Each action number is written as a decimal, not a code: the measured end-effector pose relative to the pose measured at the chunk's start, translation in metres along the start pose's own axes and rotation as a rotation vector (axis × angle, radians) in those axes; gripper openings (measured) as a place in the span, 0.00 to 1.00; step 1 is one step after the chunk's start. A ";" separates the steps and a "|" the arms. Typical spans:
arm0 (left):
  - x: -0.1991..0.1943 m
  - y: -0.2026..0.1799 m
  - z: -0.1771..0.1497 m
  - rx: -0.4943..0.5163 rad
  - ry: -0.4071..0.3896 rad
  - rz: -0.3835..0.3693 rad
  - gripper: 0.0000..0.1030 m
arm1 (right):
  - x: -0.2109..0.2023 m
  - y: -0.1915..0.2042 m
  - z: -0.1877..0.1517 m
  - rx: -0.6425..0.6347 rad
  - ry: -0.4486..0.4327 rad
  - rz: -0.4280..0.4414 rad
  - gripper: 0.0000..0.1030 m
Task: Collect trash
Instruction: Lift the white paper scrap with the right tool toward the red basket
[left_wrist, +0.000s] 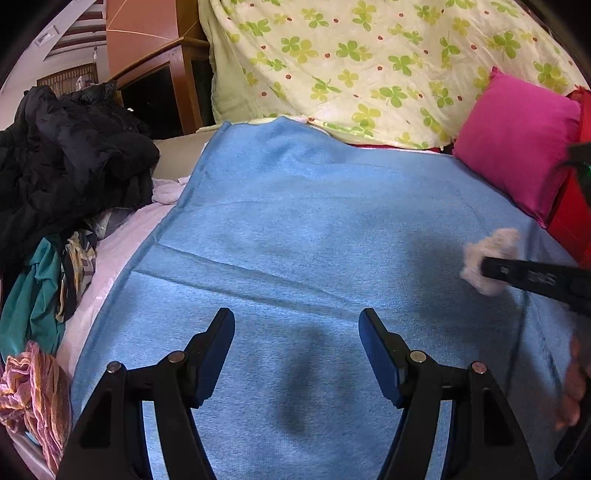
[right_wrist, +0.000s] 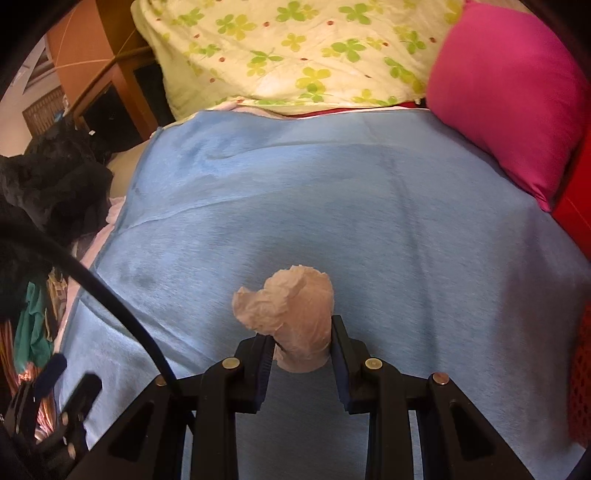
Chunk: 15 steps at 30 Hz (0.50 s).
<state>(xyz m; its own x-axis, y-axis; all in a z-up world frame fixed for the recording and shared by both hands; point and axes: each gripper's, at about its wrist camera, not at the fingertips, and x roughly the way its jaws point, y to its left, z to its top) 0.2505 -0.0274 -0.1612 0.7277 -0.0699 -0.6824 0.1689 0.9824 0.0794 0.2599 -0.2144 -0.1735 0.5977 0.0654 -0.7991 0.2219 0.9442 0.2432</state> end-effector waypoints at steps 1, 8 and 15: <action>0.002 -0.002 0.000 -0.001 0.007 0.003 0.68 | -0.005 -0.008 -0.003 0.009 -0.002 0.001 0.30; -0.004 -0.019 0.004 -0.007 0.016 -0.011 0.68 | -0.053 -0.041 -0.019 0.028 -0.049 0.009 0.30; -0.038 -0.056 0.002 0.081 -0.046 -0.024 0.68 | -0.110 -0.064 -0.033 0.042 -0.114 0.039 0.30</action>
<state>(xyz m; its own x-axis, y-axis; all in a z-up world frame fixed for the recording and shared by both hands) 0.2153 -0.0802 -0.1383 0.7519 -0.1032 -0.6512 0.2389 0.9632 0.1231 0.1549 -0.2711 -0.1193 0.6894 0.0623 -0.7217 0.2273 0.9273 0.2972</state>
